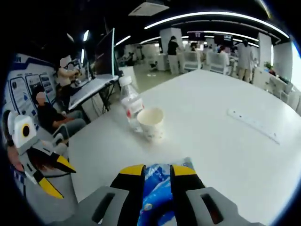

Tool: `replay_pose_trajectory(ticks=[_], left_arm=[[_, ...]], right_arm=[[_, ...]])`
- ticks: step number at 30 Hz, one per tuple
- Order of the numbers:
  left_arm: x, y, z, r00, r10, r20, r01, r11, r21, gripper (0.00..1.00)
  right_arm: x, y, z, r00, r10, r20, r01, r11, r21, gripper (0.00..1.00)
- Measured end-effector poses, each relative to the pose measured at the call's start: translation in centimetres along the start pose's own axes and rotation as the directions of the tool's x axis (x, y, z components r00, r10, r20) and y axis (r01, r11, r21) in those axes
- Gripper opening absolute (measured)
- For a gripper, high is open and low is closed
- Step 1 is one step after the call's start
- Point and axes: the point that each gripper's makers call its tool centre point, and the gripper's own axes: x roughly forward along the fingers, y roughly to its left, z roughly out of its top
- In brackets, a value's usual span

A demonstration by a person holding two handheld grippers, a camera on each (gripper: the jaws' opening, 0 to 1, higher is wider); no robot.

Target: Arrange the tabletop items into an orderly group along one side of the table until the central work area is clear of visible clutter.

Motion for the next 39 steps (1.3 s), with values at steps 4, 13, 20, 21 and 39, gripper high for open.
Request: replay_pose_trajectory(ticks=[4, 13, 20, 21, 39], left_arm=[[0.1, -0.3, -0.2, 1.000, -0.004, -0.011, 0.004, 1.000, -0.002, 0.40], [0.3, -0.8, -1.0, 0.999, -0.008, -0.041, 0.009, 1.000, 0.011, 0.39], [0.5, -0.8, -1.3, 0.999, -0.005, -0.053, 0.006, 1.000, 0.014, 0.38], [0.5, -0.8, -1.3, 0.999, -0.006, -0.054, 0.006, 1.000, 0.013, 0.38], [1.3, -1.9, -1.8, 0.995, -0.014, -0.094, 0.017, 0.999, 0.027, 0.38]], right_arm=[[-1.3, -0.6, -1.3, 1.000, -0.022, 0.011, 0.022, 0.999, 0.033, 0.19], [-4.1, -1.4, -5.7, 0.998, -0.067, 0.013, 0.065, 0.991, 0.116, 0.19], [-6.1, -2.3, -8.2, 0.994, -0.111, 0.016, 0.107, 0.978, 0.177, 0.18], [-6.6, -2.3, -8.5, 0.993, -0.121, 0.015, 0.116, 0.976, 0.184, 0.18], [-9.5, -3.6, -13.7, 0.977, -0.213, 0.005, 0.198, 0.916, 0.349, 0.17]])
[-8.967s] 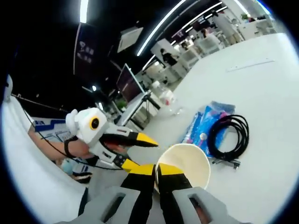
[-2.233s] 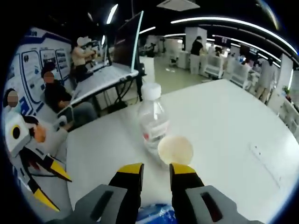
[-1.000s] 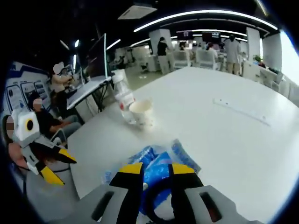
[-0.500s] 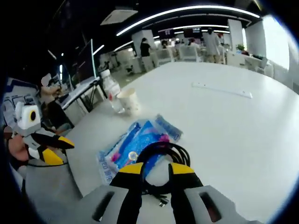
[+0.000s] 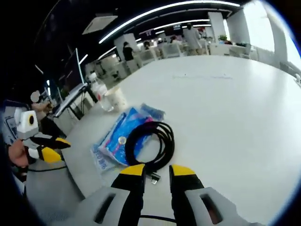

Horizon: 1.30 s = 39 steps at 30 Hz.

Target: Arrange the tabletop items into an orderly group along one side of the table until the central work area is clear of visible clutter.

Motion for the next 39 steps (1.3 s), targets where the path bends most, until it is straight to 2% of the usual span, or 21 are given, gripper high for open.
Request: replay_pose_trajectory(ticks=[10, 17, 22, 29, 39], left_arm=[[1.6, -1.5, 1.5, 1.000, -0.024, 0.000, 0.024, 0.999, 0.023, 0.37], [3.0, -2.1, 2.0, 0.999, -0.037, -0.023, 0.038, 0.998, 0.045, 0.35], [4.0, -2.6, 3.0, 0.999, -0.041, -0.036, 0.044, 0.997, 0.070, 0.32], [5.7, -2.5, 4.7, 0.997, -0.051, -0.052, 0.056, 0.993, 0.102, 0.32], [7.5, -1.8, 5.6, 0.996, -0.043, -0.082, 0.051, 0.994, 0.099, 0.32]], right_arm=[[0.3, -0.6, 0.6, 1.000, 0.004, 0.010, -0.004, 1.000, 0.015, 0.18], [0.6, -1.3, 1.0, 1.000, 0.008, 0.006, -0.009, 1.000, 0.018, 0.19], [1.0, -1.2, 1.4, 1.000, 0.026, 0.003, -0.026, 1.000, 0.012, 0.21], [1.9, -1.7, 1.3, 0.999, 0.035, -0.029, -0.035, 0.999, 0.003, 0.22], [3.2, -1.9, 1.8, 0.997, 0.065, -0.051, -0.064, 0.998, 0.020, 0.22]])
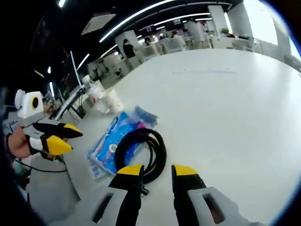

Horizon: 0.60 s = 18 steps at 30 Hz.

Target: Arrange the tabletop items into an orderly group along one side of the table until the central work area is clear of visible clutter.

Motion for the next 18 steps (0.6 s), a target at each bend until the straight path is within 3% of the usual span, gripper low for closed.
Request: replay_pose_trajectory(ticks=[7, 18], left_arm=[[1.9, -0.1, 0.5, 0.999, -0.004, -0.034, 0.005, 1.000, 0.014, 0.31], [4.7, 0.5, 0.1, 0.996, 0.045, -0.072, -0.049, 0.997, -0.055, 0.27]], right_arm=[[0.7, 0.2, 0.3, 1.000, 0.017, -0.015, -0.017, 1.000, -0.009, 0.21], [1.6, 0.0, -0.2, 0.999, 0.026, -0.043, -0.026, 1.000, 0.004, 0.21]])
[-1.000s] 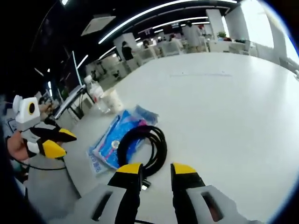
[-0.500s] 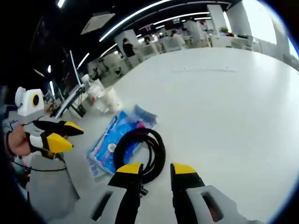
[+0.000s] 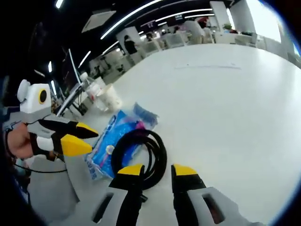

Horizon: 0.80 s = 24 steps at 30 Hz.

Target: Arrange the tabletop items into an orderly group along one side of the table until the central work area is clear of visible clutter.

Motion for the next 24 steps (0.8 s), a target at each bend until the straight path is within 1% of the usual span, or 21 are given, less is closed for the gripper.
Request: replay_pose_trajectory(ticks=[3, 6, 10, 13, 16, 24], left_arm=[[0.7, 0.1, -0.4, 1.000, 0.019, -0.016, -0.019, 1.000, -0.011, 0.26], [1.3, 0.4, -0.6, 0.999, 0.037, -0.035, -0.038, 0.998, -0.042, 0.26], [2.0, 0.5, -0.3, 0.998, 0.047, -0.034, -0.049, 0.997, -0.065, 0.25], [2.4, 0.6, -0.3, 0.997, 0.057, -0.042, -0.060, 0.996, -0.063, 0.24], [2.7, 0.9, -0.7, 0.995, 0.081, -0.063, -0.085, 0.994, -0.063, 0.22], [3.3, 1.1, -2.0, 0.989, 0.112, -0.101, -0.118, 0.991, -0.062, 0.20]], right_arm=[[0.2, 0.1, 0.0, 1.000, 0.004, -0.004, -0.004, 1.000, 0.002, 0.21], [0.4, 0.2, 0.0, 1.000, 0.008, -0.005, -0.008, 1.000, 0.006, 0.21], [0.7, 0.4, 0.2, 1.000, 0.013, -0.007, -0.013, 1.000, 0.007, 0.21], [0.9, 0.5, 0.3, 1.000, 0.018, -0.008, -0.018, 1.000, 0.006, 0.21], [1.0, 0.5, 0.3, 1.000, 0.019, -0.005, -0.019, 1.000, 0.019, 0.21], [1.2, 0.6, 0.1, 1.000, 0.017, -0.009, -0.017, 1.000, 0.021, 0.21]])
